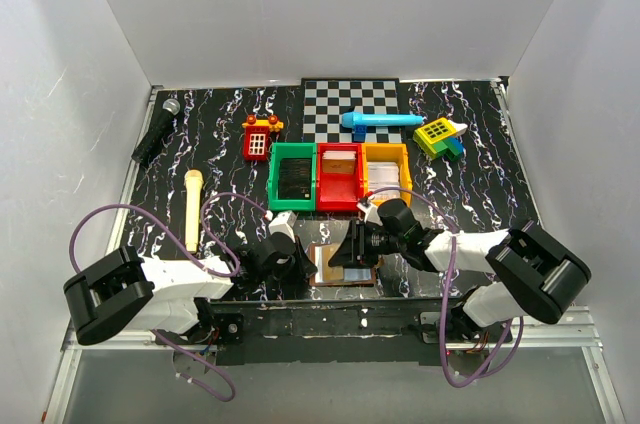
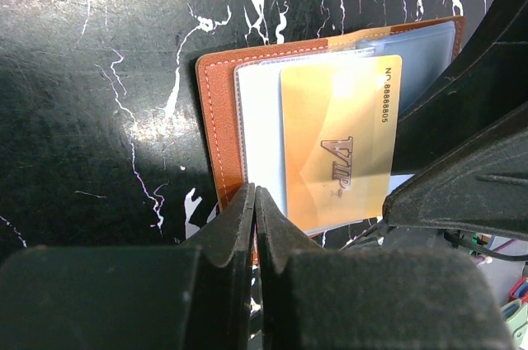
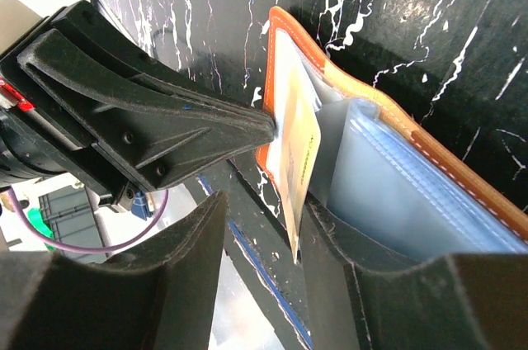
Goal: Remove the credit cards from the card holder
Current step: Remove the credit card from the card holder.
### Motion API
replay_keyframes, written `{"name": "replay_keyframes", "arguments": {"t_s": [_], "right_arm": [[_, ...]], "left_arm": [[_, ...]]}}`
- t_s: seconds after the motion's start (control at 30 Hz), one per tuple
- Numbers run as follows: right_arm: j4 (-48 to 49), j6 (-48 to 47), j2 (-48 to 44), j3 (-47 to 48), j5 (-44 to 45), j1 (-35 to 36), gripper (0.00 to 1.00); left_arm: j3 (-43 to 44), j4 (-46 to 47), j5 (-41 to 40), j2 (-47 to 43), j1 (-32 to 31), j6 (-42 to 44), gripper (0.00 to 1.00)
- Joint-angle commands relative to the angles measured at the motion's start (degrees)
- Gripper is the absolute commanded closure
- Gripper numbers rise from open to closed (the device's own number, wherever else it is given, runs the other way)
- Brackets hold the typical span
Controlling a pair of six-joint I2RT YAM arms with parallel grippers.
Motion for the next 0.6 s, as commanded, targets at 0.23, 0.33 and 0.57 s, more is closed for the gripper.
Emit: {"name": "replay_keyframes", "arguments": {"t_s": [0.23,0.33,0.57], "right_arm": [[-0.6,-1.3,-2.9,1.2,-0.3,-1.3,0.55],[-1.1,-1.7,-3.4,1.0,-0.4,-1.6,0.55],[-2.7,-2.1,-4.8,0.9,0.3,-2.0,0.58]], "left_arm": [[-2.9,-6.1,-1.8,1.4,-0.1,-0.1,1.00],[-3.0,-6.0,-1.9,1.7,-0.1,-0.1,1.00],[-3.1,-5.7,-1.7,2.1,-0.1,-0.1,1.00]]}}
